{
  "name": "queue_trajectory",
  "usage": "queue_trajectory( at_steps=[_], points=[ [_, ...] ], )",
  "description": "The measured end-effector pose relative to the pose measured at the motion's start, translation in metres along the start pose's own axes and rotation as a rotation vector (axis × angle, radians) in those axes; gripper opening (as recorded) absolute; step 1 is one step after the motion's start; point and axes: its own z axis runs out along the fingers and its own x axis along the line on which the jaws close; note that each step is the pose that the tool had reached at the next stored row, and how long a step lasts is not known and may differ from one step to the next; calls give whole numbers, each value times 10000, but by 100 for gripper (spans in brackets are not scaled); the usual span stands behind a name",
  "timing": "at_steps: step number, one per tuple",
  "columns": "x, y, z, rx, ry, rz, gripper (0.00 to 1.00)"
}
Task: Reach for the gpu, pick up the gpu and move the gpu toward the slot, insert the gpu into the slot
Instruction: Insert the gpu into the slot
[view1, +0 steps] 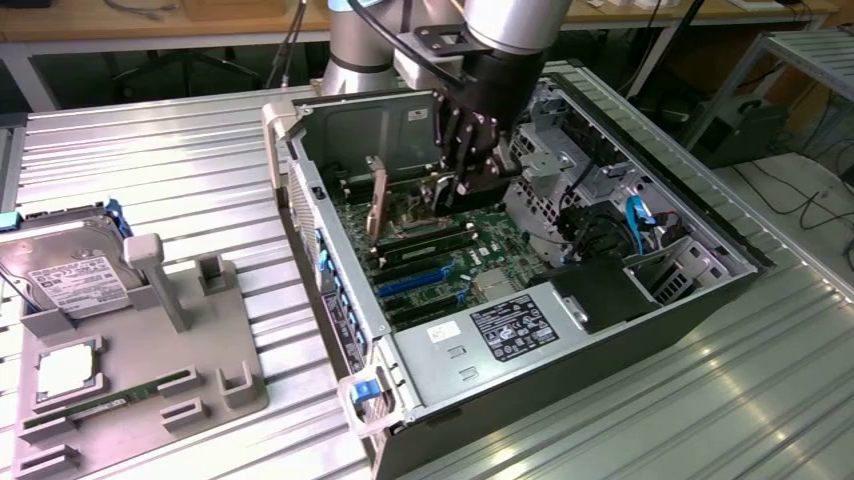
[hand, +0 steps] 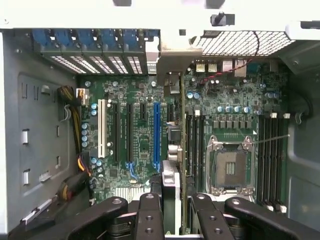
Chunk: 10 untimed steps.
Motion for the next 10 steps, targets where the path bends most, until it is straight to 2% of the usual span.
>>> queue_trajectory(
  at_steps=[4, 7, 10],
  points=[
    [6, -2, 71, 6, 1, 1, 27],
    [6, -2, 102, 63, 2, -6, 27],
    [7, 10, 145, 84, 0, 10, 27]
  ],
)
